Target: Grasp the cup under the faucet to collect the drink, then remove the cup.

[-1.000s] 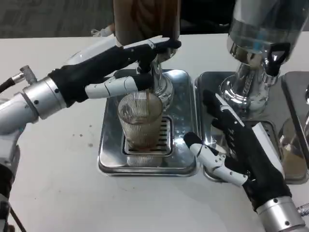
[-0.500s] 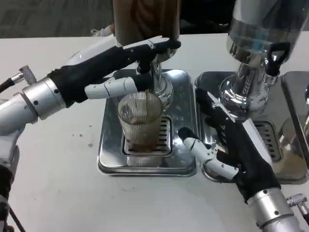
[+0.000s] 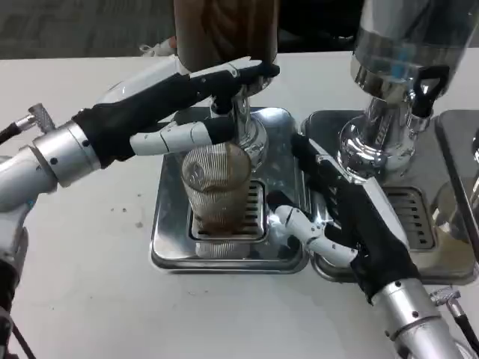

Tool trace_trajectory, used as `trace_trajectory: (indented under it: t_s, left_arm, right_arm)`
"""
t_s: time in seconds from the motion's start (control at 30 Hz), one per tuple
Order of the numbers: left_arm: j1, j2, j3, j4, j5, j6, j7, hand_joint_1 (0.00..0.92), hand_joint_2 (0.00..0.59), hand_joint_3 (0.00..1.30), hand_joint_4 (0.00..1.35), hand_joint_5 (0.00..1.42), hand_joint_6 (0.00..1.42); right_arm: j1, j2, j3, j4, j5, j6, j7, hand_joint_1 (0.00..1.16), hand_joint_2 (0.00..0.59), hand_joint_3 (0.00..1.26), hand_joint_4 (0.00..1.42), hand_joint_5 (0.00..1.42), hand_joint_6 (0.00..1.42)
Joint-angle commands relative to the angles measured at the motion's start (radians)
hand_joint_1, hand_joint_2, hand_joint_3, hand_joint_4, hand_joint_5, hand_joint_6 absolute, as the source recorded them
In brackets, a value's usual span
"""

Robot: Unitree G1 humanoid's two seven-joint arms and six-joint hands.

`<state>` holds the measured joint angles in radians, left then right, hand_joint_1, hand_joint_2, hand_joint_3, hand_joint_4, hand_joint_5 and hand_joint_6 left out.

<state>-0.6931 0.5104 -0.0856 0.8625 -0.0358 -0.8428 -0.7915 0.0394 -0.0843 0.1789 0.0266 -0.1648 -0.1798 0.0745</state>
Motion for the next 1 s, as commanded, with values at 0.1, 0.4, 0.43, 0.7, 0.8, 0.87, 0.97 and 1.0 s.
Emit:
trace_trajectory:
  t_s: [0.1, 0.4, 0.43, 0.7, 0.8, 0.87, 0.97, 1.0]
  left_arm:
    - [0.043, 0.014, -0.011, 0.006, 0.025, 0.021, -0.009, 0.000, 0.050, 0.14, 0.03, 0.08, 0.04]
    - [0.046, 0.011, -0.013, 0.007, 0.026, 0.017, -0.001, 0.000, 0.049, 0.14, 0.03, 0.08, 0.04]
    - [0.046, 0.011, -0.013, 0.006, 0.026, 0.017, -0.001, 0.000, 0.049, 0.14, 0.03, 0.08, 0.04]
    - [0.049, 0.013, -0.011, 0.001, 0.025, 0.017, 0.000, 0.000, 0.049, 0.15, 0.03, 0.08, 0.04]
    - [0.052, 0.015, -0.009, 0.000, 0.024, 0.017, 0.003, 0.000, 0.049, 0.15, 0.03, 0.08, 0.04]
    - [0.052, 0.015, -0.007, -0.001, 0.025, 0.018, 0.004, 0.000, 0.049, 0.15, 0.03, 0.08, 0.04]
    - [0.053, 0.017, -0.004, -0.003, 0.024, 0.019, 0.006, 0.000, 0.048, 0.15, 0.03, 0.08, 0.04]
    - [0.054, 0.018, -0.004, -0.003, 0.024, 0.019, 0.006, 0.000, 0.048, 0.15, 0.03, 0.08, 0.04]
  right_arm:
    - [-0.070, 0.009, 0.000, 0.072, 0.023, -0.023, 0.024, 0.60, 0.293, 0.10, 0.06, 0.05, 0.06]
    - [-0.145, 0.011, -0.005, 0.179, 0.044, -0.045, 0.047, 0.56, 0.304, 0.07, 0.02, 0.02, 0.05]
    - [-0.152, 0.014, -0.005, 0.189, 0.048, -0.049, 0.048, 0.56, 0.304, 0.07, 0.01, 0.02, 0.05]
    - [-0.202, 0.029, -0.015, 0.255, 0.068, -0.066, 0.058, 0.55, 0.304, 0.05, 0.01, 0.01, 0.05]
    - [-0.222, 0.034, -0.020, 0.281, 0.074, -0.074, 0.063, 0.55, 0.304, 0.05, 0.01, 0.01, 0.05]
    - [-0.237, 0.038, -0.022, 0.298, 0.080, -0.076, 0.067, 0.55, 0.304, 0.05, 0.00, 0.01, 0.05]
    - [-0.257, 0.042, -0.026, 0.325, 0.088, -0.081, 0.073, 0.55, 0.304, 0.05, 0.00, 0.01, 0.05]
    - [-0.263, 0.043, -0.026, 0.332, 0.090, -0.083, 0.075, 0.55, 0.304, 0.05, 0.00, 0.01, 0.05]
